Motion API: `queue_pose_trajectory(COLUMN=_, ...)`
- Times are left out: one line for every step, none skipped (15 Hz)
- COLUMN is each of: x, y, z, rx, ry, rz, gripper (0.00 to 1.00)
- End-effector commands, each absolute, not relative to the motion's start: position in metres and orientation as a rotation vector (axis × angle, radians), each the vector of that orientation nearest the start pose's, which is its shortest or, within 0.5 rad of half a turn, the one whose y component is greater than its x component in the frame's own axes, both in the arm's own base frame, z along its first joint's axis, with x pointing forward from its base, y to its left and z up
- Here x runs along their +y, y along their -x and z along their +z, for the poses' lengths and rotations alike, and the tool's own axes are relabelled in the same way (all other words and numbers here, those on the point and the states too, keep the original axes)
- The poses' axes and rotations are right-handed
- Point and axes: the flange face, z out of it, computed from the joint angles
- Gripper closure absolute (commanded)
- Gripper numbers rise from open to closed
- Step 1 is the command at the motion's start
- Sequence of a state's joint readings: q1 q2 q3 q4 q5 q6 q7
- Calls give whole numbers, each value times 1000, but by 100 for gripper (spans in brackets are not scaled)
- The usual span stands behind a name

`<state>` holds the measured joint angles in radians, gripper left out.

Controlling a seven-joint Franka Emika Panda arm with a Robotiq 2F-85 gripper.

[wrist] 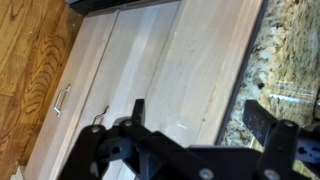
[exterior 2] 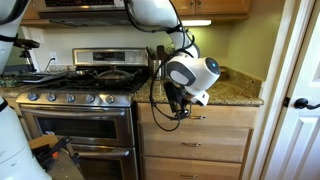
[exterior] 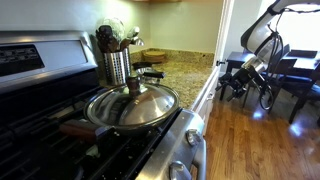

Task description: Close the open drawer

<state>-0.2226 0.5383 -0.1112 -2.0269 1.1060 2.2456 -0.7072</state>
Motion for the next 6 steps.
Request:
queue_pose_trajectory(x=-172, y=-523, z=194, rx=650, ry=2440, rz=-147, gripper=0)
queue_pose_trajectory(x=-176, y=-520, z=198, rx=673, ry=2458, rz=-159, gripper=0)
queue_pose_trajectory(x=-180, y=-517, z=201, rx=688, ry=2474, rz=-163, gripper=0)
queue_pose_trajectory(x=-181, y=-534, z=184, rx=638, ry=2443, rz=-159, gripper=0)
queue_pose_trajectory(x=-183, y=-531, z=188, rx=649, ry=2454, rz=-165, gripper=0)
queue_pose_trajectory(x=-183, y=-528, z=190, rx=653, ry=2458, rz=-167, gripper=0)
